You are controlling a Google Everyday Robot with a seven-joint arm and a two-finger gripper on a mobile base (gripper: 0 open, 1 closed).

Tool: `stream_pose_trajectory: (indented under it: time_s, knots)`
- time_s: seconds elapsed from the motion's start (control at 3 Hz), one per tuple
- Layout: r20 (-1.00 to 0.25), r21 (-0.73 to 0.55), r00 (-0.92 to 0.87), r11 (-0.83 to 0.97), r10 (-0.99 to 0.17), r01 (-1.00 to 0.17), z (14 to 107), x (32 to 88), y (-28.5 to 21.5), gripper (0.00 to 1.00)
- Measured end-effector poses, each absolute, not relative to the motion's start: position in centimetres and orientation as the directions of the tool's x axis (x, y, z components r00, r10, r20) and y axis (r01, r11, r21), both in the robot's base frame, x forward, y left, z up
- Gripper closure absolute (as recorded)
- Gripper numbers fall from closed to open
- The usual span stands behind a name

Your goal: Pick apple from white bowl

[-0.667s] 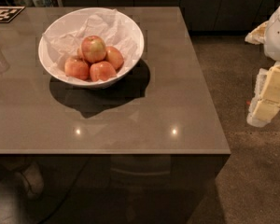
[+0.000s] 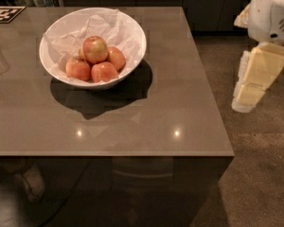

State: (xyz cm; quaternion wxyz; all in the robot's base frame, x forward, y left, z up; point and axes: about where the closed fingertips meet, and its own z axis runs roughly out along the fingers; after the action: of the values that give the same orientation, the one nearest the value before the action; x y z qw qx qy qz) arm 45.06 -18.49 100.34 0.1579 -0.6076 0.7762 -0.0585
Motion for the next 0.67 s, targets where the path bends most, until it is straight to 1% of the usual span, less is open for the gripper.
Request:
stream_pose_trajectory:
  time_s: [0.33, 0.67]
  knots:
    - [-0.146, -0.318, -0.228, 0.264, -0.963, -0.911, 103.5, 47.9, -15.5, 0.00]
    - [-0.175, -0.394, -0.197, 0.252, -0.965, -0.884, 107.2, 52.9, -11.4, 0.00]
